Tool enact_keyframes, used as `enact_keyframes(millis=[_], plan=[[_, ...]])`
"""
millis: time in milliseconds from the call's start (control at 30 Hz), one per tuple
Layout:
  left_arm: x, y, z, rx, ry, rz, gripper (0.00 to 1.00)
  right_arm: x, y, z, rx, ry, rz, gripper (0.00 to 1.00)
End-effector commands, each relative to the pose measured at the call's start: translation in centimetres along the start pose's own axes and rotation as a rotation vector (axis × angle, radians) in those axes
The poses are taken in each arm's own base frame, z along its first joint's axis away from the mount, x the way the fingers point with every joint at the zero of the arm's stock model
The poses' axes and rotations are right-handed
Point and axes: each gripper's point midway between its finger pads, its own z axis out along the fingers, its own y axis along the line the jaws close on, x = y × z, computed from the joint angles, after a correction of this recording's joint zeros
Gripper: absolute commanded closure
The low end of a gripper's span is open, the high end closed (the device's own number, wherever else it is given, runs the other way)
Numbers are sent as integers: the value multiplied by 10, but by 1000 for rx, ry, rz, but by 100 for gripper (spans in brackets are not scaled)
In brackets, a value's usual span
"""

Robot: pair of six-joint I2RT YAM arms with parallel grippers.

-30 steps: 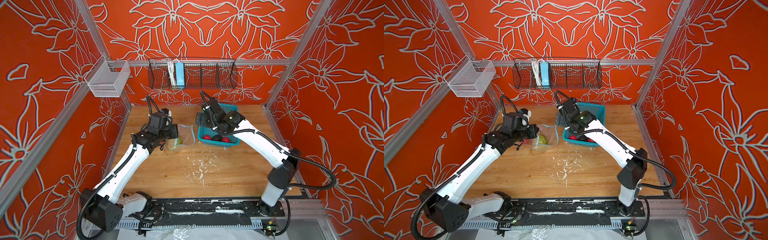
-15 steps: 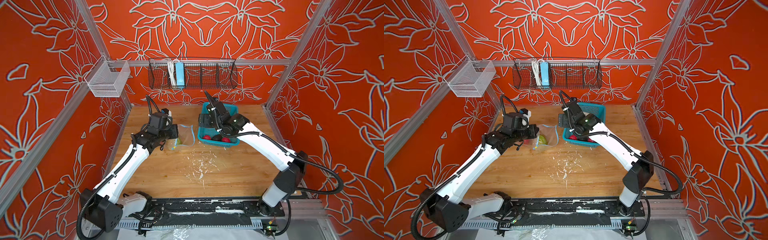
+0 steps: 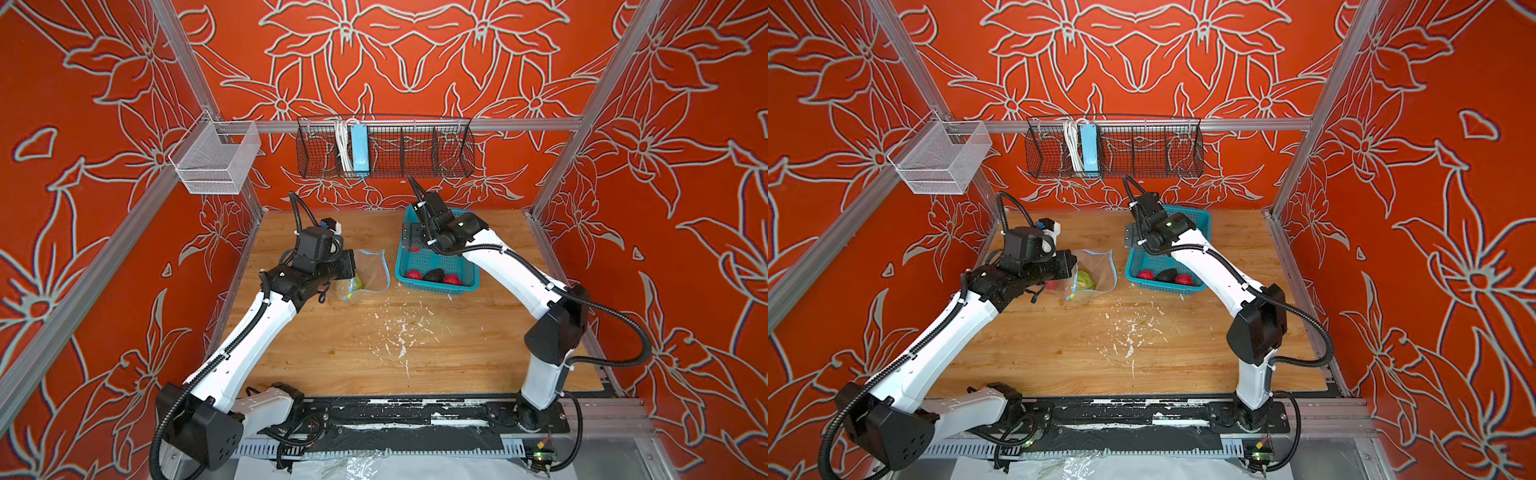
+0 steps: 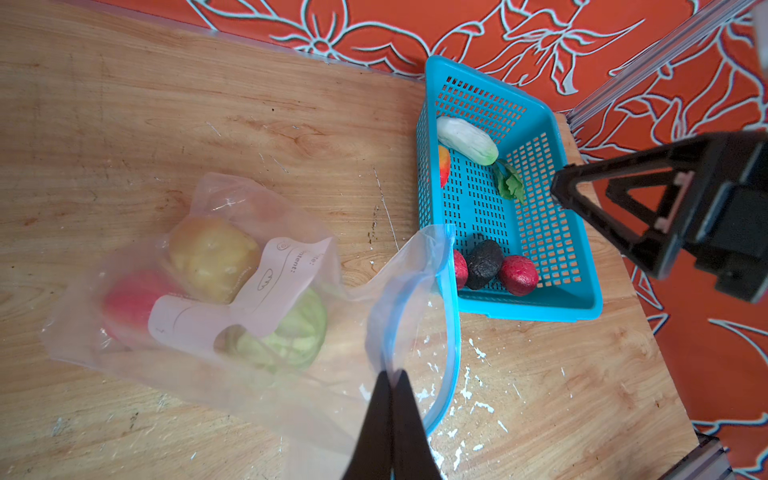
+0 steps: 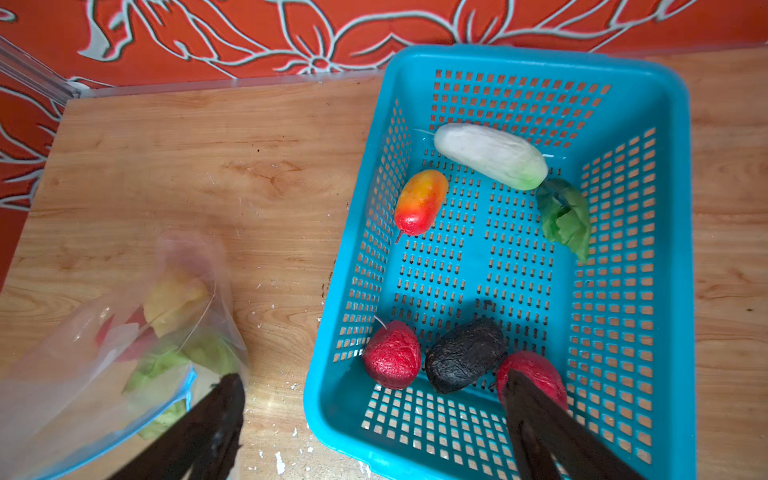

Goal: Place the food in the zip-top bag and seal the zipper
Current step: 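Move the right gripper over the basket above the orange-red mango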

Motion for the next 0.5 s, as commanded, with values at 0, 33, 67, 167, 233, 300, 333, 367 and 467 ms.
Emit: enact_keyframes(millis=[0, 33, 67, 167, 233, 300, 333, 367, 467], plan=[[-8, 0, -4, 6, -41, 5, 100, 4, -7, 13, 13, 54, 54, 2], [-8, 0, -4, 5, -42, 5, 100, 4, -9, 17, 20, 55, 63, 2], [-8, 1, -4, 3, -42, 5, 100, 5, -11, 22, 29, 59, 70, 2], [-7, 1, -2, 1, -38, 4, 100, 7, -19, 36, 54, 71, 110, 3], [-6, 1, -1, 2, -33, 2, 100, 7, -24, 45, 69, 70, 136, 3], [-6, 0, -1, 8, -25, 1, 100, 7, -25, 54, 69, 66, 153, 3], [-6, 0, -1, 9, -25, 2, 100, 8, -28, 59, 79, 68, 167, 3], [-6, 0, -2, 8, -29, 3, 100, 8, -29, 63, 82, 70, 184, 3], [-8, 2, -5, -2, -42, 6, 100, 7, -34, 75, 91, 71, 233, 4]])
